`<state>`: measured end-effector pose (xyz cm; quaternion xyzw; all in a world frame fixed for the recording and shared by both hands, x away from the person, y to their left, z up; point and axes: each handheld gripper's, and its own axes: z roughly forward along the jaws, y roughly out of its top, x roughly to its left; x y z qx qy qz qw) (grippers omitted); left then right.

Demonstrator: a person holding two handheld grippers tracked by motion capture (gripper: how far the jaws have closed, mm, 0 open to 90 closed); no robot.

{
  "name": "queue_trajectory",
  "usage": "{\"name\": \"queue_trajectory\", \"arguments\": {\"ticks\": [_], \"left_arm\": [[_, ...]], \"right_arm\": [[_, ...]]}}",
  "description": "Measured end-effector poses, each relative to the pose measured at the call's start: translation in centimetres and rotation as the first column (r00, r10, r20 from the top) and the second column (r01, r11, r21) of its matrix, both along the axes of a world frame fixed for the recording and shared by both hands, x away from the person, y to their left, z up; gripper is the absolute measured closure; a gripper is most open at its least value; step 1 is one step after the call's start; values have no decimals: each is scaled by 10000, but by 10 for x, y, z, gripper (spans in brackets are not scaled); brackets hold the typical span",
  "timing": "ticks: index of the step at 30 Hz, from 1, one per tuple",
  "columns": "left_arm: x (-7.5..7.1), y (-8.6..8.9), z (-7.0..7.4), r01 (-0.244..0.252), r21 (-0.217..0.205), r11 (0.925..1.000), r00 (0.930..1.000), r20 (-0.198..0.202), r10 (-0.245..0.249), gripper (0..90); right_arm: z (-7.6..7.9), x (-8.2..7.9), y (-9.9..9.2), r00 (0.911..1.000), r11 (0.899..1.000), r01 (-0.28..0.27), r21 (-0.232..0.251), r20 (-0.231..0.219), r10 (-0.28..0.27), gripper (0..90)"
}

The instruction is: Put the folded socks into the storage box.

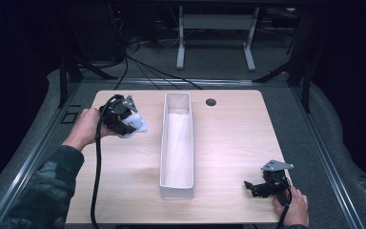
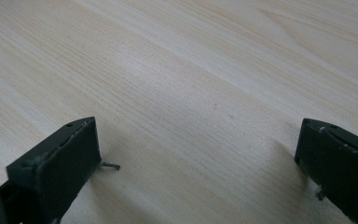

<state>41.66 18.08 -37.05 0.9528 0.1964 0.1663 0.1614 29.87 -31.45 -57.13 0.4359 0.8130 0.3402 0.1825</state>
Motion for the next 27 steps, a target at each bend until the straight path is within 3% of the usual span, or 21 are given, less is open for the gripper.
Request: {"name": "queue_trajectory", "arguments": {"ticks": [15,27], "left_arm": [[3,-30,17,673,161,9976,9976,153,-675,571],[4,-62,23,1323,236,9909,9907,276,-1330,570]], "right_arm": [[0,0,0,10000,10000,-13,-7,5,13,0],[0,0,0,10000,10000,-5,6,2,5,0]]}}
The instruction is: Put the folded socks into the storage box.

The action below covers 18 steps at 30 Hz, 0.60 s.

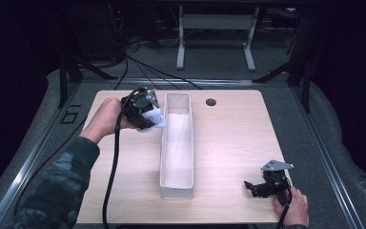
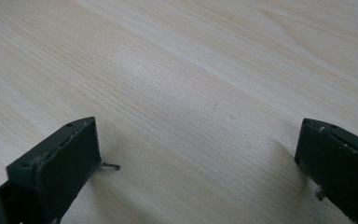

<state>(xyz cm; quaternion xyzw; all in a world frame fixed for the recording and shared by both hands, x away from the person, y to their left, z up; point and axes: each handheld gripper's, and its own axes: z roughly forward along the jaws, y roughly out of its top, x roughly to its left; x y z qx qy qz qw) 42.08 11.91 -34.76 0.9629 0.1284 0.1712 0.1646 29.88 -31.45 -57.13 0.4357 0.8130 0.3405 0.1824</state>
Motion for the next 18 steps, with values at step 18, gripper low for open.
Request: {"name": "queue_trajectory", "arguments": {"ticks": [18], "left_arm": [[1,-45,-3,836,23,9965,9965,-17,-836,570]], "right_arm": [[0,0,0,10000,10000,-16,-2,2,16,0]]}}
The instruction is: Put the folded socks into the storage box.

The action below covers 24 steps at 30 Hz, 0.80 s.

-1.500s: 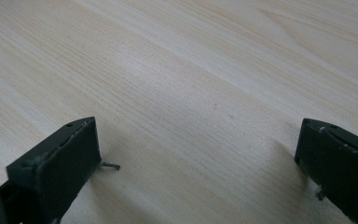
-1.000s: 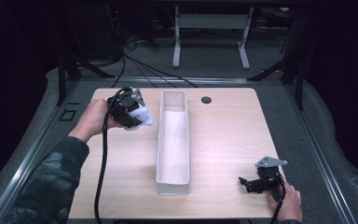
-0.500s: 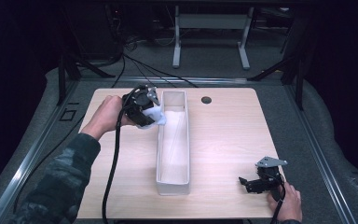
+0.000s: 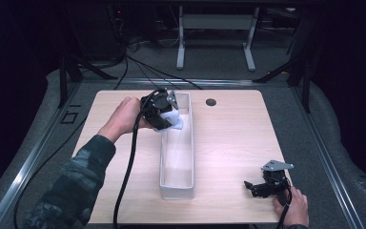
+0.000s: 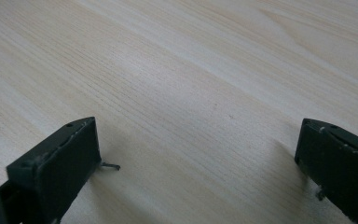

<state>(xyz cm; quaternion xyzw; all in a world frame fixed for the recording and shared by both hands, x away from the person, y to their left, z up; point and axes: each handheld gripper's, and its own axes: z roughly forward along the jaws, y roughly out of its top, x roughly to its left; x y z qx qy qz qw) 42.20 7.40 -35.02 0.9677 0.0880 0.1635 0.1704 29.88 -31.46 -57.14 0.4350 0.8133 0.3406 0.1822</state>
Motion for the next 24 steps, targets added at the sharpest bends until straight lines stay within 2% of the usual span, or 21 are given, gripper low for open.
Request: {"name": "queue_trajectory", "arguments": {"ticks": [16,24], "left_arm": [[1,-15,-10,298,-292,9991,9993,-226,-304,570],[2,-20,-31,379,-313,9988,9978,-537,-395,570]], "right_arm": [[0,0,0,10000,10000,14,16,-8,-14,0],[0,0,0,10000,10000,9,-3,-2,-9,0]]}}
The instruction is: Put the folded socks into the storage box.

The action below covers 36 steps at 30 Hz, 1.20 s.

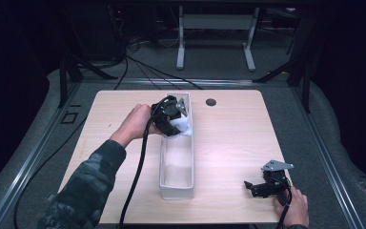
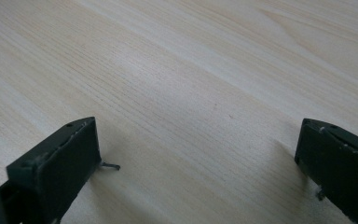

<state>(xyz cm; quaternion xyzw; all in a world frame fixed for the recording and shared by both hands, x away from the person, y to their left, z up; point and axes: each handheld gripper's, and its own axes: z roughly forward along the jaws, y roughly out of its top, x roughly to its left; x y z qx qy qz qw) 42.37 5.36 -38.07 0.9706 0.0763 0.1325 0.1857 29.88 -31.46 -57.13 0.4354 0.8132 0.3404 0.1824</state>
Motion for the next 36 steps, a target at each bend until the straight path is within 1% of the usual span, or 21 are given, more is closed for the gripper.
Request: {"name": "queue_trajectory", "arguments": {"ticks": [2,4,6,8,11,13,15,16,17,22,25,31,33,34,36], "left_arm": [[0,-1,-6,39,46,10000,9999,-149,-38,570],[0,-1,-12,50,19,10000,9998,-215,-50,570],[1,-2,-17,52,78,10000,9995,-304,-50,570],[1,-2,-21,75,15,10000,9992,-394,-74,570],[1,-3,-28,103,148,9998,9987,-508,-95,570],[1,-4,-32,141,276,9995,9986,-523,-126,570],[1,-3,-35,152,210,9997,9982,-590,-139,569],[1,-3,-36,162,263,9995,9981,-602,-146,569],[1,-3,-37,164,197,9997,9977,-661,-151,569],[2,-4,-46,236,351,9991,9968,-778,-208,569],[3,-4,-51,247,267,9993,9957,-894,-222,569],[3,-7,-62,462,439,9980,9934,-1069,-413,568],[3,-8,-66,432,402,9983,9918,-1220,-380,567],[4,-8,-67,452,326,9984,9915,-1238,-408,567],[4,-8,-70,479,332,9983,9916,-1218,-436,566]], "right_arm": [[0,0,0,10000,10000,-18,-9,11,18,0],[0,0,0,10000,10000,-14,8,-4,14,0],[0,0,0,10000,10000,-19,1,3,19,0],[0,0,0,10000,10000,-20,12,-3,20,0],[0,0,0,10000,10000,-25,30,-7,25,0],[0,0,0,10000,10000,-27,18,-2,27,0],[0,0,0,10000,10000,-26,34,-6,26,0],[0,0,0,10000,10000,-28,33,-11,28,0],[0,0,0,10000,10000,-25,30,-8,25,0],[0,0,0,10000,10000,-23,26,-8,23,0],[0,0,0,10000,10000,-25,17,-2,25,0],[0,0,0,10000,10000,-23,27,-8,23,0],[0,0,0,10000,10000,-25,26,-7,25,0],[0,0,0,10000,10000,-23,27,-4,23,0],[0,0,0,10000,10000,-24,27,-6,24,0]]}}
